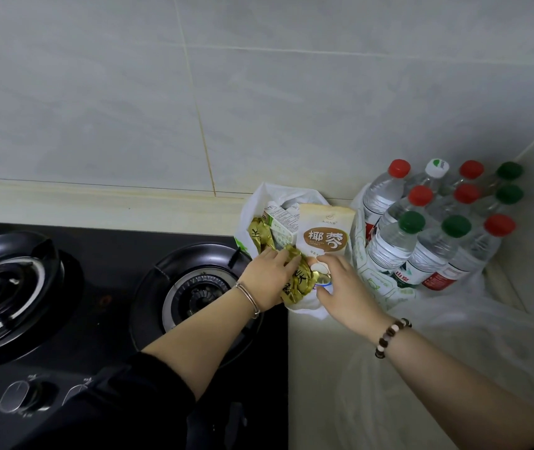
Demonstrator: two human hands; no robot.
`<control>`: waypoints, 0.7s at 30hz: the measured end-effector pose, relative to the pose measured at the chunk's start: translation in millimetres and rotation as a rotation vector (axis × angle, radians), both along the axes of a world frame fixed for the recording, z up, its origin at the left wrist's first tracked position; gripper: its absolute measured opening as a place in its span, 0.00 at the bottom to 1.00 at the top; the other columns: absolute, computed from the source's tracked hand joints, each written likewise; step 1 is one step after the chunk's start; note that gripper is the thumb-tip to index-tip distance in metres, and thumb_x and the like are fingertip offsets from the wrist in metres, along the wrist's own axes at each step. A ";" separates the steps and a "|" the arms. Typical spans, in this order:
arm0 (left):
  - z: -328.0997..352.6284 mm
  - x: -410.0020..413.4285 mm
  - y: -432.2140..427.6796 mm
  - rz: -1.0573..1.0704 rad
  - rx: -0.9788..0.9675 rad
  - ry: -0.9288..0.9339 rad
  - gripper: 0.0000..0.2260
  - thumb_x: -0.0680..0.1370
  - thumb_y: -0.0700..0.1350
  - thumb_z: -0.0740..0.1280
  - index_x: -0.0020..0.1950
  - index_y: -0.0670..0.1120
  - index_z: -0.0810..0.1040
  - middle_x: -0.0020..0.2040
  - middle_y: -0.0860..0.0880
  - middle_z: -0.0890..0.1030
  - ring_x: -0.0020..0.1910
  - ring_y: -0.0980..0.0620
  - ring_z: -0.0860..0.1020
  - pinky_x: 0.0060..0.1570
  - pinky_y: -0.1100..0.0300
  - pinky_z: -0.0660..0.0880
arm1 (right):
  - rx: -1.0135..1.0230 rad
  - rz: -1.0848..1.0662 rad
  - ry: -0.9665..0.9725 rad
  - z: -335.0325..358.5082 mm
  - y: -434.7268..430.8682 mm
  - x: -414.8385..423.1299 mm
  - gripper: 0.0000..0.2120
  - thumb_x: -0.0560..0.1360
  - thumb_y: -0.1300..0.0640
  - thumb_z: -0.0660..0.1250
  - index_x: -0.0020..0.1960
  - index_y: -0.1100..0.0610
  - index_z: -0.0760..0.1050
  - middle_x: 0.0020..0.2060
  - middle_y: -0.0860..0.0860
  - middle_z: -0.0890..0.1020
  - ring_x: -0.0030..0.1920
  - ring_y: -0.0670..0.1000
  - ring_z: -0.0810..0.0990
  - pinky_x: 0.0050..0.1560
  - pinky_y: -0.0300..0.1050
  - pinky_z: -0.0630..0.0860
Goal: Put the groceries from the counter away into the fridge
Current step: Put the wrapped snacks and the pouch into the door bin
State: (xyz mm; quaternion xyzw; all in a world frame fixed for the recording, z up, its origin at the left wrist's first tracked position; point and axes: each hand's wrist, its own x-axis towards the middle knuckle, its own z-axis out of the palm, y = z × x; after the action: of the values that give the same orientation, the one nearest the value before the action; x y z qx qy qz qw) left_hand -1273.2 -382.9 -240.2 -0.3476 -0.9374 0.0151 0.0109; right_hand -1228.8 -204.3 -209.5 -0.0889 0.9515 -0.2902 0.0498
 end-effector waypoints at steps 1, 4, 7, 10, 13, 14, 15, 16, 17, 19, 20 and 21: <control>-0.2 -0.3 -1.8 0.005 0.063 -0.005 0.38 0.63 0.44 0.76 0.70 0.39 0.67 0.56 0.39 0.74 0.49 0.39 0.75 0.52 0.50 0.74 | -0.001 0.001 0.006 1.5 0.3 -0.2 0.23 0.75 0.62 0.64 0.69 0.57 0.65 0.67 0.50 0.66 0.66 0.50 0.67 0.56 0.32 0.60; 1.0 -3.0 -9.8 0.081 0.304 0.044 0.36 0.56 0.44 0.78 0.63 0.41 0.74 0.46 0.41 0.76 0.39 0.41 0.76 0.36 0.53 0.77 | 0.000 0.002 0.021 2.3 2.3 -2.6 0.24 0.75 0.62 0.64 0.69 0.59 0.65 0.68 0.52 0.65 0.68 0.51 0.65 0.60 0.35 0.61; 9.1 -3.6 -22.3 0.204 0.493 0.001 0.35 0.59 0.47 0.78 0.65 0.40 0.74 0.50 0.41 0.76 0.43 0.40 0.77 0.39 0.50 0.78 | 0.016 -0.017 0.033 -1.8 5.0 -4.8 0.24 0.75 0.62 0.64 0.69 0.60 0.65 0.70 0.53 0.63 0.71 0.51 0.62 0.65 0.34 0.57; 18.7 1.6 -33.0 0.381 0.664 -0.055 0.40 0.64 0.55 0.78 0.70 0.42 0.68 0.57 0.44 0.73 0.51 0.46 0.76 0.46 0.55 0.76 | 0.039 -0.035 0.045 -7.9 3.4 -5.6 0.23 0.74 0.62 0.65 0.68 0.61 0.66 0.70 0.53 0.62 0.71 0.51 0.62 0.66 0.35 0.57; 28.9 2.5 -36.5 0.598 0.844 -0.161 0.35 0.66 0.52 0.77 0.69 0.44 0.68 0.56 0.47 0.72 0.51 0.52 0.73 0.49 0.62 0.70 | 0.063 -0.042 0.053 -13.1 -3.0 -8.9 0.24 0.74 0.61 0.65 0.68 0.61 0.66 0.70 0.53 0.62 0.70 0.52 0.62 0.64 0.37 0.59; 31.8 1.0 -38.2 0.671 0.930 -0.243 0.31 0.67 0.51 0.76 0.66 0.45 0.71 0.55 0.48 0.73 0.50 0.53 0.73 0.50 0.63 0.70 | 0.070 -0.042 0.047 -14.5 -6.2 -11.1 0.24 0.74 0.60 0.66 0.68 0.61 0.66 0.70 0.52 0.62 0.69 0.52 0.63 0.63 0.37 0.61; 34.8 -0.5 -40.5 0.731 1.074 -0.367 0.24 0.68 0.50 0.76 0.61 0.46 0.75 0.53 0.48 0.75 0.50 0.53 0.75 0.50 0.63 0.71 | 0.080 -0.045 0.037 -16.0 -9.7 -13.7 0.24 0.74 0.58 0.66 0.68 0.60 0.66 0.69 0.52 0.63 0.68 0.52 0.65 0.61 0.39 0.63; 37.2 -1.9 -43.1 0.782 1.264 -0.536 0.18 0.69 0.50 0.75 0.56 0.46 0.77 0.52 0.48 0.78 0.49 0.52 0.77 0.48 0.60 0.74 | 0.097 -0.051 0.023 -17.7 -13.7 -16.8 0.24 0.74 0.56 0.66 0.67 0.60 0.66 0.67 0.52 0.65 0.67 0.52 0.66 0.60 0.41 0.66; 40.8 -1.2 -44.5 0.818 1.456 -0.744 0.13 0.72 0.48 0.72 0.54 0.47 0.77 0.50 0.48 0.79 0.49 0.51 0.78 0.46 0.59 0.77 | 0.123 -0.059 0.002 -20.1 -18.2 -19.9 0.25 0.73 0.54 0.67 0.67 0.59 0.66 0.66 0.52 0.66 0.66 0.53 0.67 0.59 0.44 0.69; 41.9 1.1 -49.6 0.803 1.724 -1.113 0.10 0.77 0.48 0.66 0.57 0.47 0.76 0.49 0.49 0.80 0.50 0.51 0.79 0.46 0.58 0.79 | 0.198 -0.077 -0.054 -25.5 -28.0 -25.9 0.28 0.73 0.49 0.67 0.68 0.59 0.64 0.65 0.52 0.67 0.66 0.53 0.66 0.61 0.47 0.70; 41.1 1.1 -52.7 0.778 1.786 -1.207 0.11 0.78 0.49 0.64 0.58 0.48 0.76 0.48 0.49 0.81 0.49 0.51 0.79 0.48 0.58 0.79 | 0.243 -0.081 -0.073 -28.1 -33.2 -28.6 0.30 0.73 0.47 0.67 0.69 0.59 0.63 0.66 0.53 0.67 0.66 0.53 0.66 0.62 0.47 0.69; 40.3 1.1 -55.2 0.756 1.821 -1.260 0.12 0.78 0.50 0.63 0.59 0.48 0.75 0.48 0.50 0.81 0.48 0.51 0.80 0.50 0.57 0.78 | 0.284 -0.083 -0.082 -30.3 -38.3 -31.1 0.31 0.73 0.46 0.68 0.69 0.59 0.62 0.67 0.53 0.67 0.67 0.53 0.66 0.63 0.47 0.68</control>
State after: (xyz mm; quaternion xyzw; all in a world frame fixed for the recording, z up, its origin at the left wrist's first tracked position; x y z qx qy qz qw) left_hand -1272.1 -438.1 -199.9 0.1437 -0.4853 -0.8350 -0.2159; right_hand -1259.8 -242.5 -239.8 -0.0294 0.9830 -0.1579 0.0888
